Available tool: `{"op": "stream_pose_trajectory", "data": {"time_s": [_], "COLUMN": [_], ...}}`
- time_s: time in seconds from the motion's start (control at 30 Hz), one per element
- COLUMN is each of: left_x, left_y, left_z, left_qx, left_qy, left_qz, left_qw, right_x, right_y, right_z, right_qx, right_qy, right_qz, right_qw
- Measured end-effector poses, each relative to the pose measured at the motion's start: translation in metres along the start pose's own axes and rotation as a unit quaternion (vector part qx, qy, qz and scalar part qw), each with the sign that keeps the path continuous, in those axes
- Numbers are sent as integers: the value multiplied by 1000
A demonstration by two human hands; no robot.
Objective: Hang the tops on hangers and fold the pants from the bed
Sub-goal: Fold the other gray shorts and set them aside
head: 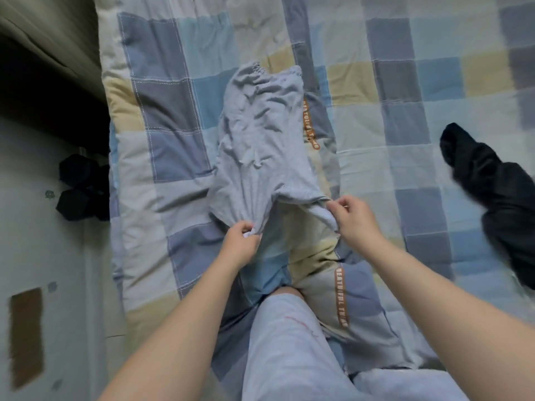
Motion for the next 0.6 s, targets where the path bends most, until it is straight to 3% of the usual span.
{"op": "stream_pose_trajectory", "data": {"time_s": [0.17, 0.3, 0.47, 0.6], "left_x": [39, 67, 109, 137], "left_y": [83, 162, 273, 345], "left_z": [-9, -30, -38, -37], "left_qx": [-12, 13, 46, 33], "left_qy": [-32, -3, 87, 212], "left_qz": [19, -13, -70, -78], "left_qw": [999, 1000, 993, 974], "right_x": [-65, -113, -158, -188], "right_y": [62, 115, 185, 233], "right_z": [-49, -98, -142, -160], "right_qx": [-14, -11, -8, 42], "right_qy": [-67, -175, -255, -324], "right_qz": [-34, -36, 28, 109], "right_qw": [997, 984, 966, 939]}}
Point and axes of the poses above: each hand's wrist, its own y-axis away from the middle knuckle, its own x-axis out of the palm, z = x × y, the point moved 5 cm from there along -y, towards the middle knuckle, and after that the axes turned 5 degrees about y, right-handed, at the moved point
